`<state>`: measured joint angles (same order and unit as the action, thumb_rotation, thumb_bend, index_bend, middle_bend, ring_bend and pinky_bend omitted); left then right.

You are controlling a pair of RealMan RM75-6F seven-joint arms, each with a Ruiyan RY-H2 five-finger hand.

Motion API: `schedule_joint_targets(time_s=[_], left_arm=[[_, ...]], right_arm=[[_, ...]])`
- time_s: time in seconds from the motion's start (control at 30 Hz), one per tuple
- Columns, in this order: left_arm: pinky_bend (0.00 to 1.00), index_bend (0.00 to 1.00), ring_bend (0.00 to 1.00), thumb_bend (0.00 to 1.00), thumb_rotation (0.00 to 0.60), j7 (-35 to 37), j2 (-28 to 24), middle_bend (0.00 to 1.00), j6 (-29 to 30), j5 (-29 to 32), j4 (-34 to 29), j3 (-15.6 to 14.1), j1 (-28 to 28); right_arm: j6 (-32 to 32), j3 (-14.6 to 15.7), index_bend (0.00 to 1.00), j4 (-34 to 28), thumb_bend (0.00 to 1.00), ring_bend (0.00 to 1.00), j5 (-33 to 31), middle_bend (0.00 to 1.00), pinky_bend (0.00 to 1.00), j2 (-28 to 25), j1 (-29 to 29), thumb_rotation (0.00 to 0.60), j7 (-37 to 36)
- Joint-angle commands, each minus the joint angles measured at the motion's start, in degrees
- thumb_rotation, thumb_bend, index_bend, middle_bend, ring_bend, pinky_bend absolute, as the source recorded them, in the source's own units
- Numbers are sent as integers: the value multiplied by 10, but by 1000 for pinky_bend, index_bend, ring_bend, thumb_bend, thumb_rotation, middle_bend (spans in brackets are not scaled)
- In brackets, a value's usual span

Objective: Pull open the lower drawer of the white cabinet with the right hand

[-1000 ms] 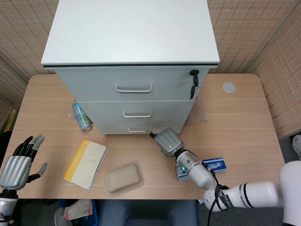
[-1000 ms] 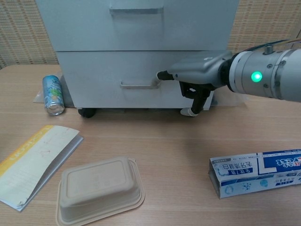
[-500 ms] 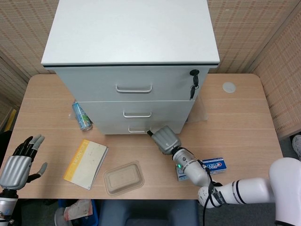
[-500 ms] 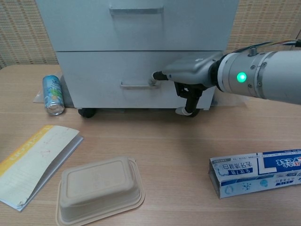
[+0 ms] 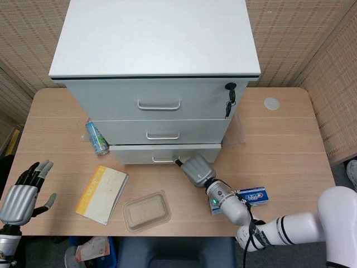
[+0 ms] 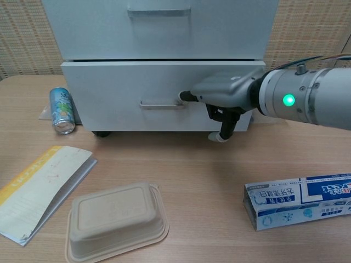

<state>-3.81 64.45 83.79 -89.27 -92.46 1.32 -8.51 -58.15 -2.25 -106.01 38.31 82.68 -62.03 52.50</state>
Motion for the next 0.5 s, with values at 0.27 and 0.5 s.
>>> schedule_joint_targets(time_s=[0.27,0.5], left_arm=[[162,49,62,353,600,-5,1,77,0,-3,-4,0,-1],[162,49,62,352,600,-10,1,77,-1,-5,-7,-1,-2]], right_arm=[[-28,39,100,-47,305,945,64,906,764,-20,25,600,-3],[-42,64,100,-76,305,945,102,906,763,-30,42,600,6]])
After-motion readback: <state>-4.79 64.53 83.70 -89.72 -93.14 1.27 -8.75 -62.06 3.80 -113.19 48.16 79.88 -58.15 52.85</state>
